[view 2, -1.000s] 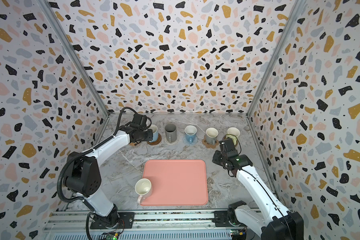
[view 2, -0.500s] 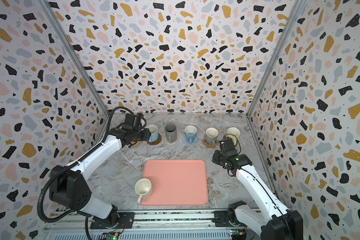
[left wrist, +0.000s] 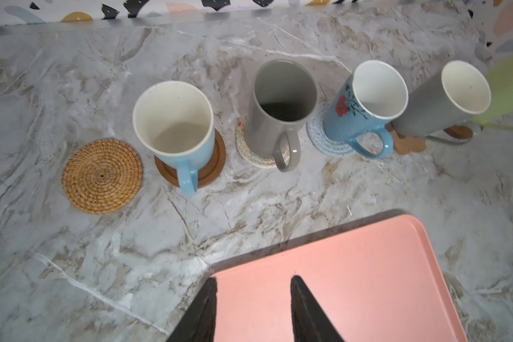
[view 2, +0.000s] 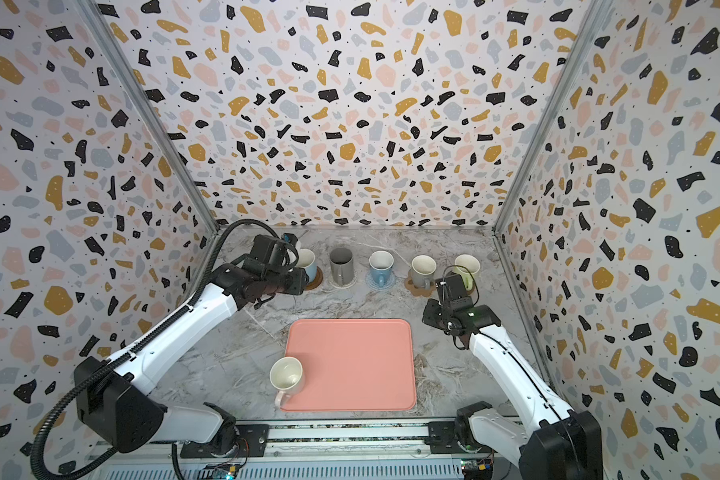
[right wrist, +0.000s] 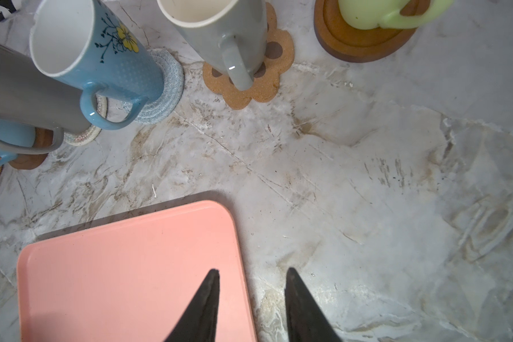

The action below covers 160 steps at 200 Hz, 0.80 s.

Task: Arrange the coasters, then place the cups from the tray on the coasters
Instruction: 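Lift the left gripper and move it over the pale pink mug on the tray, then lower the left gripper onto the pale pink mug rim and close it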

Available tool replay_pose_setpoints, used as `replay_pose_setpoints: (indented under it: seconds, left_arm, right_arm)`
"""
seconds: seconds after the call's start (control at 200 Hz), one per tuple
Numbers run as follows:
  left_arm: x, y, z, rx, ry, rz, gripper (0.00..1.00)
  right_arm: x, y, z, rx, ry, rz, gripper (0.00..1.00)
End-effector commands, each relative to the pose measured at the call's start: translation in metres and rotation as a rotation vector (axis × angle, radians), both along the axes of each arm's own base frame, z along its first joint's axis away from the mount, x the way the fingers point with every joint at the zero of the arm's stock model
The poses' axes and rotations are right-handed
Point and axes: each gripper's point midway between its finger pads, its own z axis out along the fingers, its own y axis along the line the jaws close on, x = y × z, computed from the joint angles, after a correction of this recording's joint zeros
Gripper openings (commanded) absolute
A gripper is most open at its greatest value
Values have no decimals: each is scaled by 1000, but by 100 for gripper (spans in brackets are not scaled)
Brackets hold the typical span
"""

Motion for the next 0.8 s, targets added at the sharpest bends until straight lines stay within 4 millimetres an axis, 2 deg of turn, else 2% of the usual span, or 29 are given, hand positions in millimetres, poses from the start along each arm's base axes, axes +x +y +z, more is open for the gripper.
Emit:
replay_pose_setpoints:
  seconds: [0.0,0.105,0.225,0.406,0.586,0.796]
  left_arm:
    - [-28,4,3,34,4,15,43]
    - [-52,-5,3,28,13,-7,43]
    - [-76,-5,2,40,34,-10,43]
    - [-118,11,-3,99,93,-5,43]
    - [-158,32,-11,70,164,9,44]
    - [-205,40,-41,66,343,-78,45]
  right_arm:
    - [10,3,17,-6,-44,29,39]
    - [13,5,18,-12,-52,44,39]
    - [17,8,19,-8,-63,65,39]
    - [25,11,20,-18,-71,87,39]
    - [37,19,20,-8,-76,113,39]
    - [45,25,23,1,-86,130,39]
